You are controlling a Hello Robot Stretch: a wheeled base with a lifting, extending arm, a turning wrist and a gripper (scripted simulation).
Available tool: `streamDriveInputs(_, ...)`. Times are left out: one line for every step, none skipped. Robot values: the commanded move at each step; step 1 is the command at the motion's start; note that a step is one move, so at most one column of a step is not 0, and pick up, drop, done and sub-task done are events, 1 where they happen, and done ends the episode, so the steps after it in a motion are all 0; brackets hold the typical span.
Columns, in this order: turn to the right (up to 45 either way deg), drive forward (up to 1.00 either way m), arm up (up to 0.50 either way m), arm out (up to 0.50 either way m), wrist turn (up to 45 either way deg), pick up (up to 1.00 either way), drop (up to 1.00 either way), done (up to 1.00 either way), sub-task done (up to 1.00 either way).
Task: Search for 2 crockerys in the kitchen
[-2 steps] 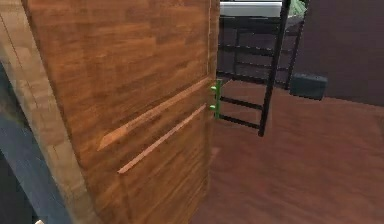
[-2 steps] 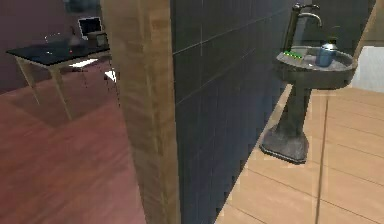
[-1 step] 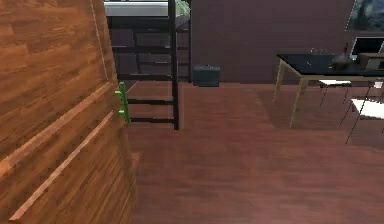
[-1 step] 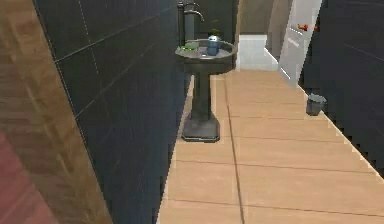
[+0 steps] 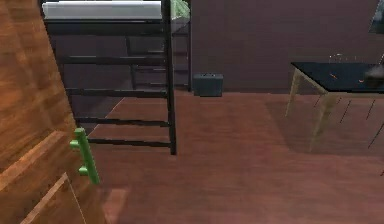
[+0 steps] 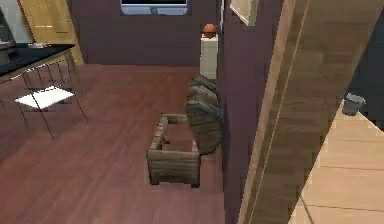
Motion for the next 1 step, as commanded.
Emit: streamDriveInputs(45.0,0.00,0.00,0.00,0.0,0.00,0.00,0.00,0.00)
